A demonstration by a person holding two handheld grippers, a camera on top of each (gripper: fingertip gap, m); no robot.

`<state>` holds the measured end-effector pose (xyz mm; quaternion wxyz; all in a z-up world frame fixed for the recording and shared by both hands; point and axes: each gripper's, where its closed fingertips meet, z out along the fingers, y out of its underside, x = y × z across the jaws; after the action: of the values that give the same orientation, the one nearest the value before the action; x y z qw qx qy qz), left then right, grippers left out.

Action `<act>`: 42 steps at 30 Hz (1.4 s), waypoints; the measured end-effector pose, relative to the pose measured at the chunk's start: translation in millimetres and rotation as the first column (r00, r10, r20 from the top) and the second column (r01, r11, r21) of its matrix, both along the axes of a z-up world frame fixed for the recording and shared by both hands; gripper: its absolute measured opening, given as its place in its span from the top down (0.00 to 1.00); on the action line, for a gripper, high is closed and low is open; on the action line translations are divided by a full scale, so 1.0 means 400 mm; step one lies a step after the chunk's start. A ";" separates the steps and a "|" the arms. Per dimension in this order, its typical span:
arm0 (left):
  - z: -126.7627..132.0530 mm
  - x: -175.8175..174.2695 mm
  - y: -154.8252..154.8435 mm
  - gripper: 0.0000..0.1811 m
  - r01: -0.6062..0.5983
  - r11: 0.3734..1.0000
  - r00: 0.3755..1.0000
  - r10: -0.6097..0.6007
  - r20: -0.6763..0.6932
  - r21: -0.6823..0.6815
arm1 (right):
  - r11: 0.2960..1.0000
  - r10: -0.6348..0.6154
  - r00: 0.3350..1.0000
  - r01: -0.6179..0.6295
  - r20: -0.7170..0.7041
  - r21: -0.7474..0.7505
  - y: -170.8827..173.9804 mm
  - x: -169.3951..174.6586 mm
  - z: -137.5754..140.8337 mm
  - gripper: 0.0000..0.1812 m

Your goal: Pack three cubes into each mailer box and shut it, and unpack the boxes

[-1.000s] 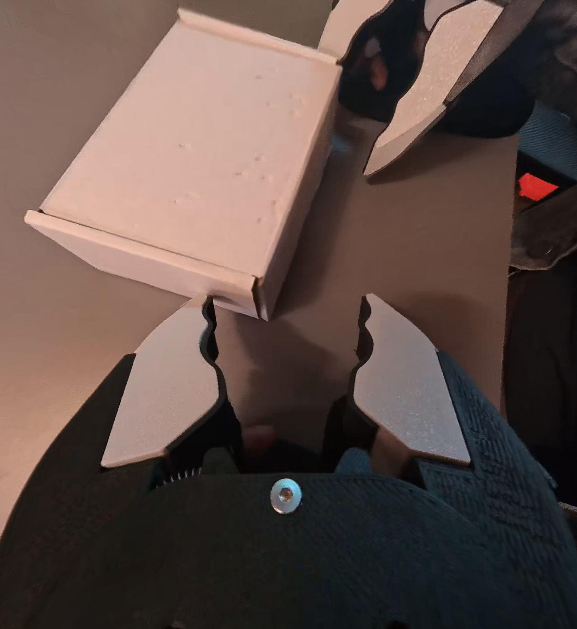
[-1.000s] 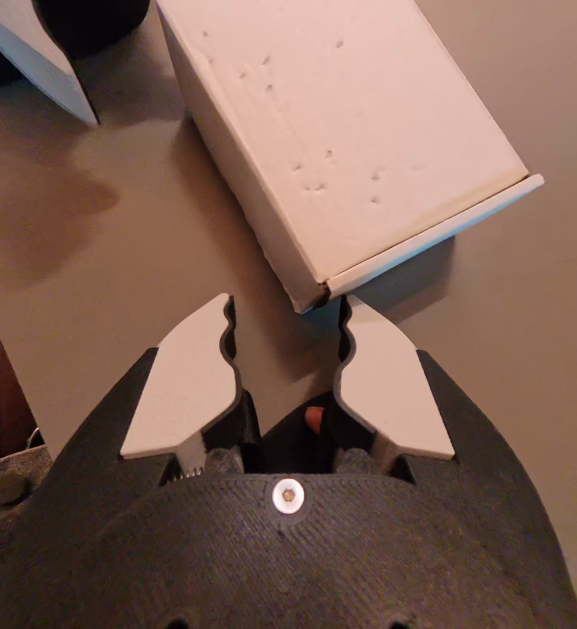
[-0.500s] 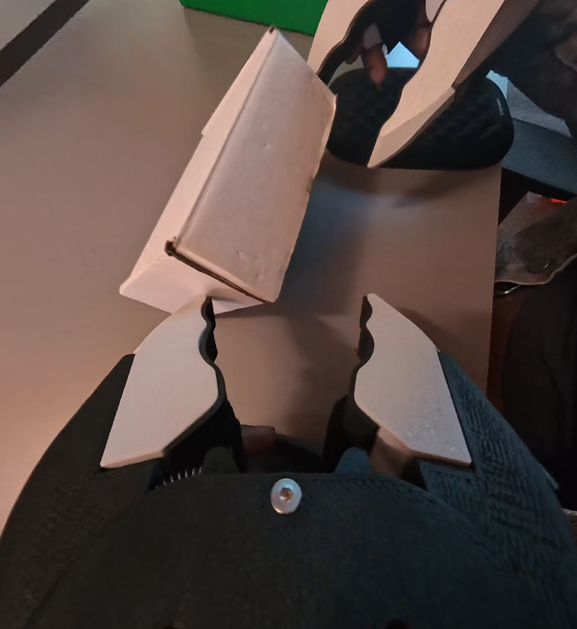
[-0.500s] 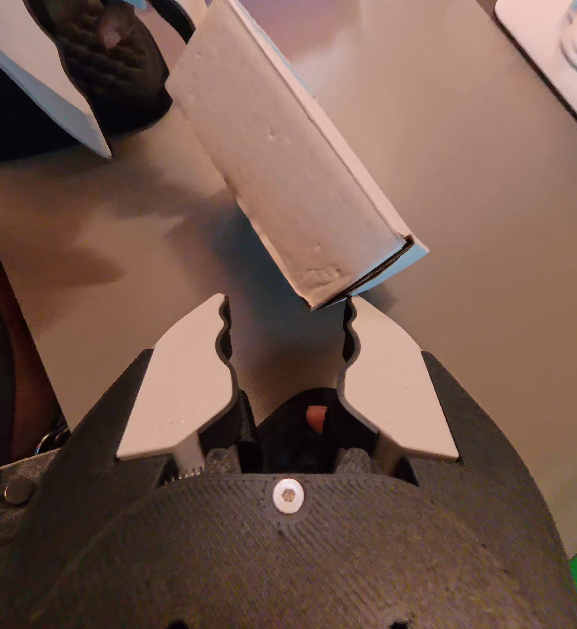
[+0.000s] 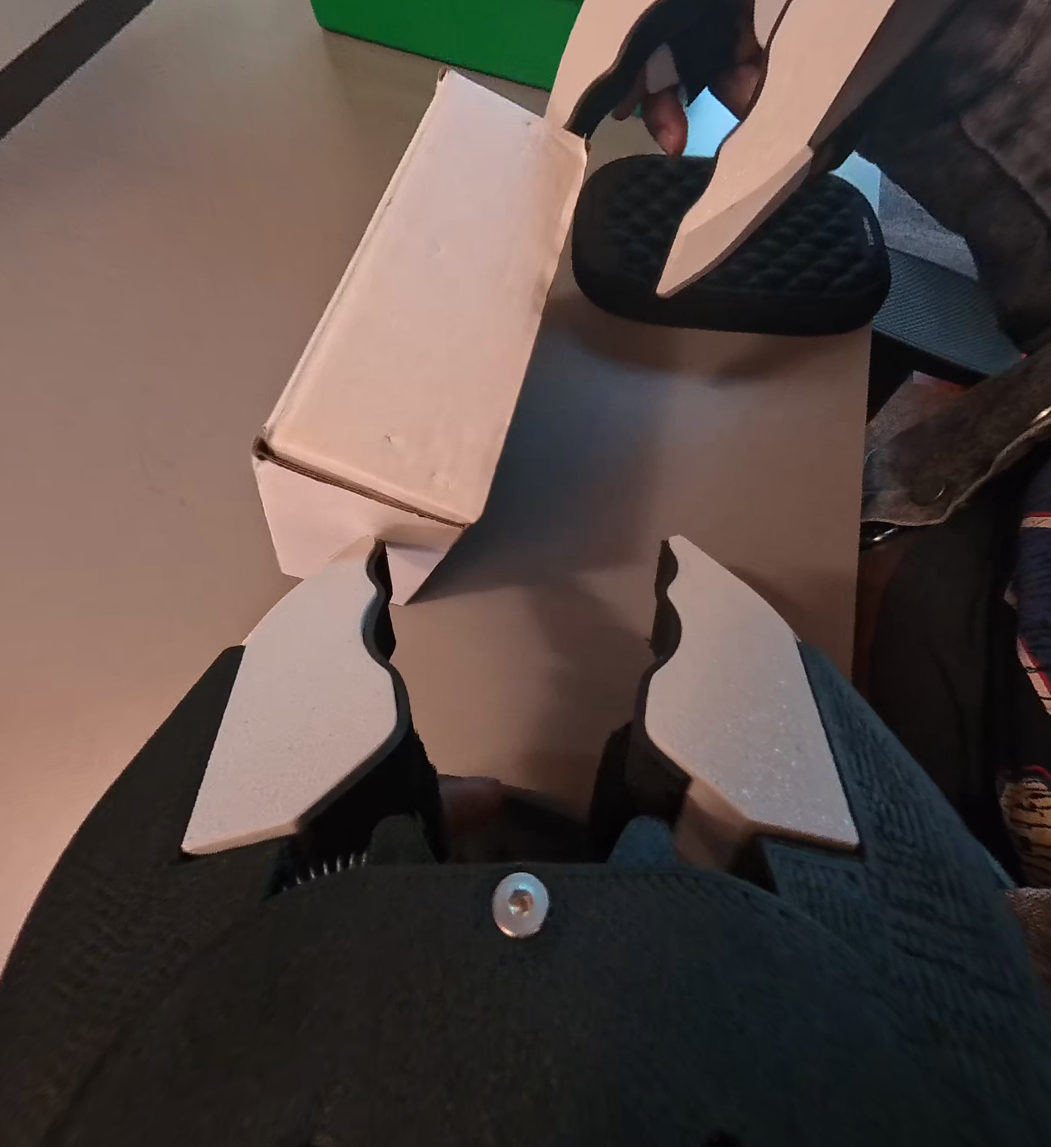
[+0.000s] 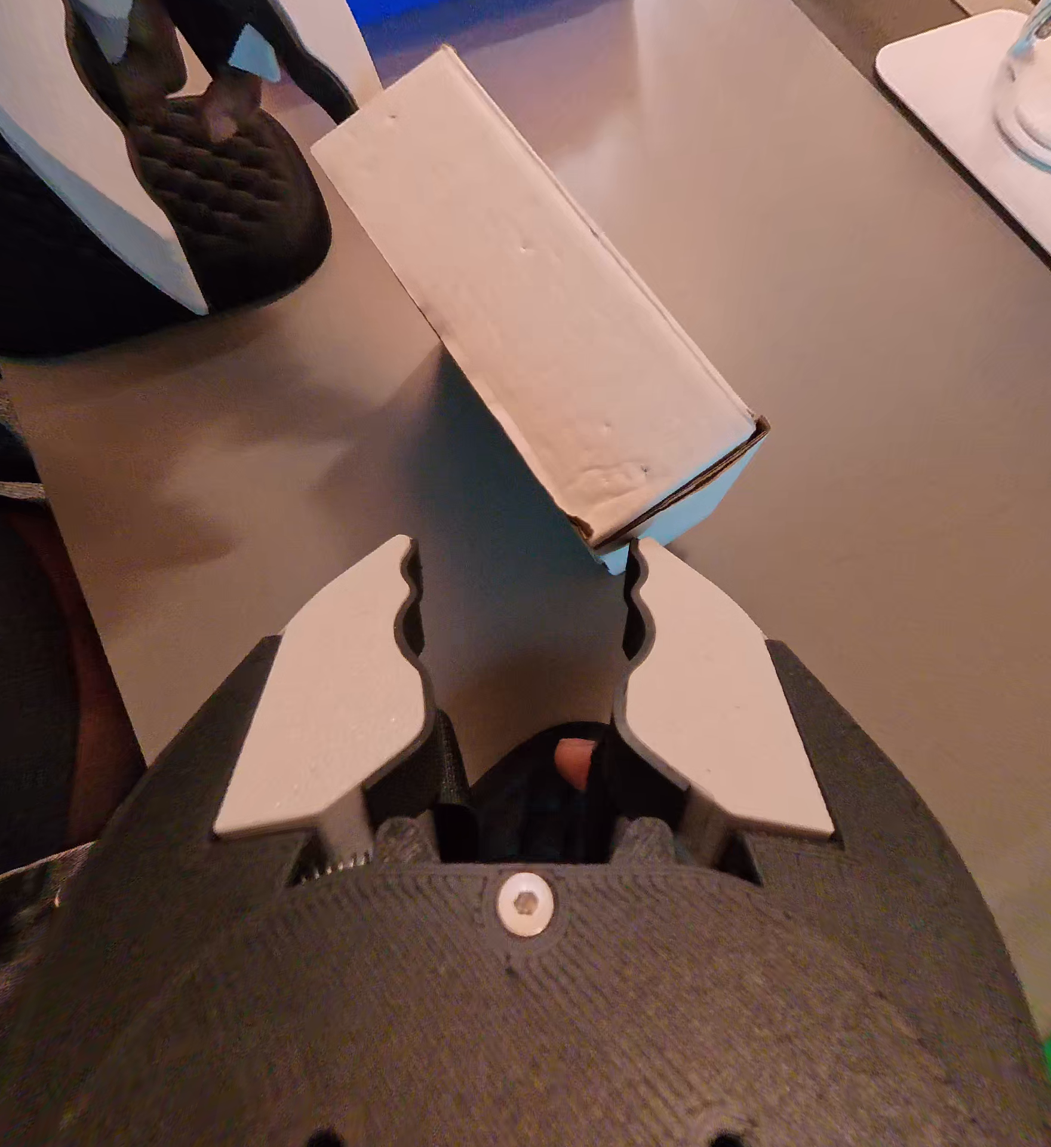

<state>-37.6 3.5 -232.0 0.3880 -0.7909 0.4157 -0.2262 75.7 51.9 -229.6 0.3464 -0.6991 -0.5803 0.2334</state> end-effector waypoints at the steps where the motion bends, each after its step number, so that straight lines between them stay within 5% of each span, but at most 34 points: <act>1: 0.001 -0.001 -0.004 0.55 0.008 1.000 1.000 -0.008 0.003 -0.011 | 1.000 0.002 1.000 -0.002 -0.001 -0.004 -0.001 0.000 0.001 0.65; 17: -0.030 0.012 -0.049 0.58 0.058 0.997 0.998 -0.057 0.019 -0.041 | 1.000 0.014 1.000 -0.014 0.000 -0.007 -0.034 0.021 0.003 0.66; 22: 0.024 -0.019 0.024 0.31 -0.047 0.986 0.996 0.033 0.087 0.163 | 0.976 0.069 0.996 -0.056 -0.057 0.210 -0.006 0.036 0.078 0.63; 27: 0.028 0.010 0.102 0.25 -0.004 0.978 0.984 -0.033 0.174 0.208 | 0.911 0.220 0.956 -0.130 -0.193 0.392 -0.004 -0.025 0.164 0.63; 37: -0.054 0.084 0.125 0.53 0.163 0.968 0.967 -0.195 0.165 0.192 | 0.871 0.364 0.920 -0.280 -0.145 0.404 -0.025 -0.096 0.134 0.71; 42: -0.057 0.086 0.121 0.56 0.179 0.964 0.965 -0.211 0.157 0.196 | 0.823 0.381 0.923 -0.314 -0.050 0.473 -0.016 -0.108 0.107 0.80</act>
<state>-3.3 52.1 -254.9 0.4688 -0.6847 0.4744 -0.2939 32.5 45.5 -187.0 0.4927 -0.4617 -0.7102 0.1992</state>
